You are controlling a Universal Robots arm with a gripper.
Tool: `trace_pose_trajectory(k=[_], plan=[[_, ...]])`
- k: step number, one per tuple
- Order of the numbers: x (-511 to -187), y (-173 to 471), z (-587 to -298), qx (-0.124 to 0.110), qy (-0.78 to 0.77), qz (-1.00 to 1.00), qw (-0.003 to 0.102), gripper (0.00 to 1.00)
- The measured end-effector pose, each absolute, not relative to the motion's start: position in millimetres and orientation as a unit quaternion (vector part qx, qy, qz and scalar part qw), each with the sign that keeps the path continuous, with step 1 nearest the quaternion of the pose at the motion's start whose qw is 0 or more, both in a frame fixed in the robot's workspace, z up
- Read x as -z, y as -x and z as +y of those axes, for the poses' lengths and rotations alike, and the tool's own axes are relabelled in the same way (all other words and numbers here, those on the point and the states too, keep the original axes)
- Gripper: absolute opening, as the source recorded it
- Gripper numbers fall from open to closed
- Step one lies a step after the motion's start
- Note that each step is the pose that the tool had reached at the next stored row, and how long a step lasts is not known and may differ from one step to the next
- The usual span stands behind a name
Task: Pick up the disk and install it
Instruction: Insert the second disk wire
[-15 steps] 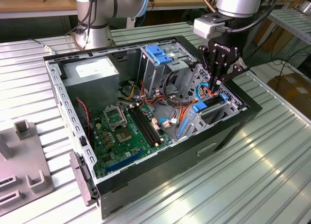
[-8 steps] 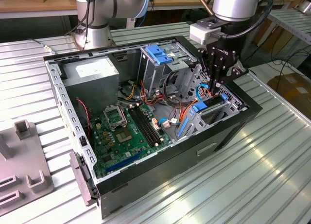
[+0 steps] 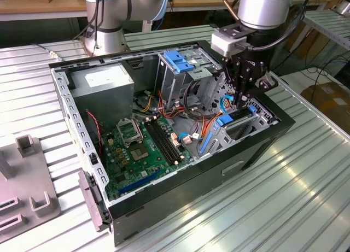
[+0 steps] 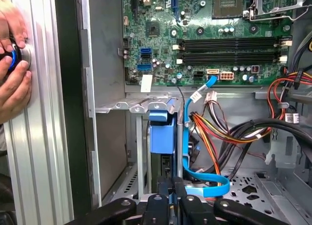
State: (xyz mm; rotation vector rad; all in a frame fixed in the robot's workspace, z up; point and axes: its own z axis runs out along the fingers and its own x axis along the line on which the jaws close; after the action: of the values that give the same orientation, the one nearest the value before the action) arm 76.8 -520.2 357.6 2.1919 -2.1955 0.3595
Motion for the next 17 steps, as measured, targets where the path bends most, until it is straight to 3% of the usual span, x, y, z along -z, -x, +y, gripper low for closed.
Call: trace_pose_trajectory(k=[11,17], plan=[[-351.6,-73.8,-527.1,-0.104,-0.701,-0.705,-0.007,0.16],[-349.3,-74.0,-527.1,-0.104,-0.701,-0.705,-0.007,0.16]])
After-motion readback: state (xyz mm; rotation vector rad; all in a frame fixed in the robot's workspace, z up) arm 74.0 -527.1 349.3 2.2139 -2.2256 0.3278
